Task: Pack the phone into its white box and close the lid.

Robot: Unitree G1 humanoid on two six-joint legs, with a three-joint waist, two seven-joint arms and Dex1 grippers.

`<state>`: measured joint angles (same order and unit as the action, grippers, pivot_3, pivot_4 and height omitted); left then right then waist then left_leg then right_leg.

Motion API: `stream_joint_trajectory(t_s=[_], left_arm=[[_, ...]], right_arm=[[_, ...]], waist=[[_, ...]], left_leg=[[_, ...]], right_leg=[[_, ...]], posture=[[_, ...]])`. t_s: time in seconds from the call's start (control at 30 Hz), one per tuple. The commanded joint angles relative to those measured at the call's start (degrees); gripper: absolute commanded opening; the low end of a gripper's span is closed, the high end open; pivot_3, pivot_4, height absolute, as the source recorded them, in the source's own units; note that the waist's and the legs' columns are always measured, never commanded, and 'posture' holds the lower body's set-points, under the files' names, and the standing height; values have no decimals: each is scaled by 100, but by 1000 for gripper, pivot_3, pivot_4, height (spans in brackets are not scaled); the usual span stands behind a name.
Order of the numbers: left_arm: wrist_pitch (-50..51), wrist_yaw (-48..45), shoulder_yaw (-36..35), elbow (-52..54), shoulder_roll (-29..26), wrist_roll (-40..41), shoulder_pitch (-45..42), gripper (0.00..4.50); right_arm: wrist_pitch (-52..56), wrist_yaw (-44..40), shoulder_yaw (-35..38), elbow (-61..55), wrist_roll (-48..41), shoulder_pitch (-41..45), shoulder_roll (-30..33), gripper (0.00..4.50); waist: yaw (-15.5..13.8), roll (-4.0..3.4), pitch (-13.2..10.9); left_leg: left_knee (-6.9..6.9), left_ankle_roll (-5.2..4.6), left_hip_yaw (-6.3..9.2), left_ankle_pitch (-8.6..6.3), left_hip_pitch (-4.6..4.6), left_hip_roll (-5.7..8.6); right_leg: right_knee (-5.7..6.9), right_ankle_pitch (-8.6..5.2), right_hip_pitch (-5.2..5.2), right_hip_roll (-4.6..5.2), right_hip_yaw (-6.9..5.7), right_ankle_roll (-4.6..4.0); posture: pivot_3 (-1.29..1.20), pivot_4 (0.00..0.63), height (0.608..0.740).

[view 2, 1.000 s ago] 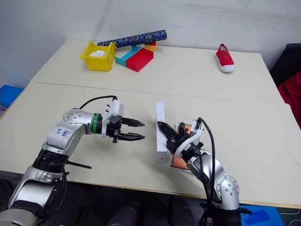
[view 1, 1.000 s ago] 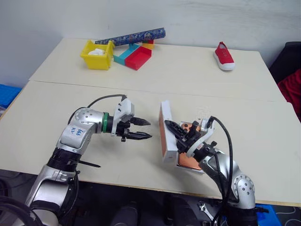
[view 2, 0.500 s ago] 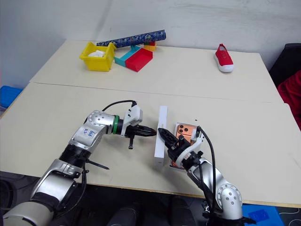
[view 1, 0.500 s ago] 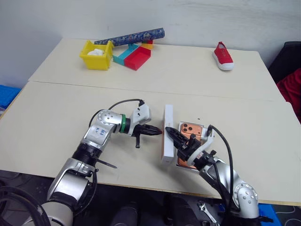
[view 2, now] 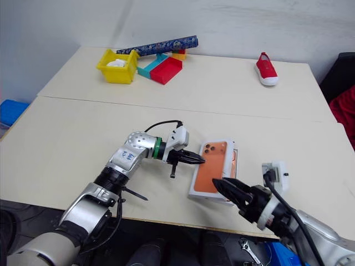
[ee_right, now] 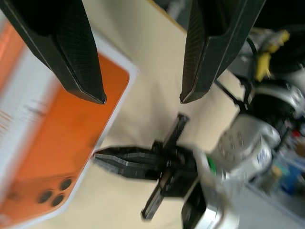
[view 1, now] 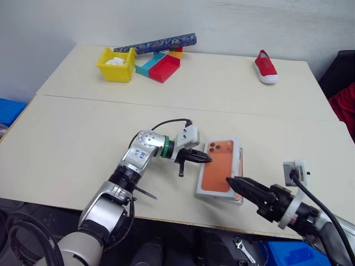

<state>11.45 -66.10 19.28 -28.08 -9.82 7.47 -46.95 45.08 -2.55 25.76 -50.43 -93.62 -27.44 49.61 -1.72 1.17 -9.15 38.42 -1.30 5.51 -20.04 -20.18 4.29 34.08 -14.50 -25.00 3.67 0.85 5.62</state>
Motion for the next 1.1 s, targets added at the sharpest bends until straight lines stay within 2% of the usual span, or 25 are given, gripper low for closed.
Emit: stream_joint_trajectory(t_s=[0.03,0.1,0.2,0.23,0.4,0.47,0.67,0.87,1.1], left_arm=[[-237,35,-13,-71,155,-61,-244,0],[-236,34,-100,-97,157,-41,-317,0],[65,-171,-395,-2,-133,175,-516,0],[134,-270,-432,23,-259,199,-541,0],[-69,-827,-153,-80,-877,-114,-385,0],[-278,-814,22,-272,-948,-358,-341,0],[-607,-203,165,-991,-293,-698,-546,0],[-791,-148,208,-1381,298,-764,-722,0],[-825,-226,87,-1344,320,-734,-783,0]], right_arm=[[10,-716,197,-414,964,-261,208,1892],[-44,-891,72,-452,1431,-304,267,1256],[-49,-1180,-467,-462,2663,-186,515,256],[-86,-1280,-633,-431,3007,-178,559,52],[-418,-1837,-1302,-134,4267,-260,497,52],[-568,-2007,-1467,27,4601,-279,386,52],[-890,-2360,-1837,458,5265,-169,17,52],[-960,-2456,-1839,654,5563,-56,-323,52],[-846,-2678,-1276,505,5365,-225,-391,52]], waist=[[4,3,-2],[4,4,-3],[24,3,-4],[18,2,-4],[4,-1,-4],[-34,-3,-5],[-191,-3,-5],[-218,-2,-6],[-196,-3,-6]], left_leg=[[6,-8,0,-5,2,-2],[21,-11,0,-6,1,-2],[38,-8,0,-7,2,-1],[44,-7,-1,-7,0,-1],[46,15,3,-1,0,0],[51,12,2,-3,-2,4],[59,0,6,-14,-10,6],[62,-4,2,-21,-12,5],[62,-2,1,-21,-4,3]], right_leg=[[0,1,3,-1,0,2],[1,4,4,-3,2,6],[3,7,9,-3,4,10],[5,8,7,-4,4,11],[3,7,7,-4,1,9],[0,7,9,-1,1,9],[-18,9,15,0,-4,12],[-21,10,15,-3,-4,15],[-14,10,18,-4,-1,15]], posture=[[0,150,740],[0,150,740],[0,150,740],[0,150,740],[0,150,740],[0,150,740],[0,150,740],[0,150,740],[0,150,740]])
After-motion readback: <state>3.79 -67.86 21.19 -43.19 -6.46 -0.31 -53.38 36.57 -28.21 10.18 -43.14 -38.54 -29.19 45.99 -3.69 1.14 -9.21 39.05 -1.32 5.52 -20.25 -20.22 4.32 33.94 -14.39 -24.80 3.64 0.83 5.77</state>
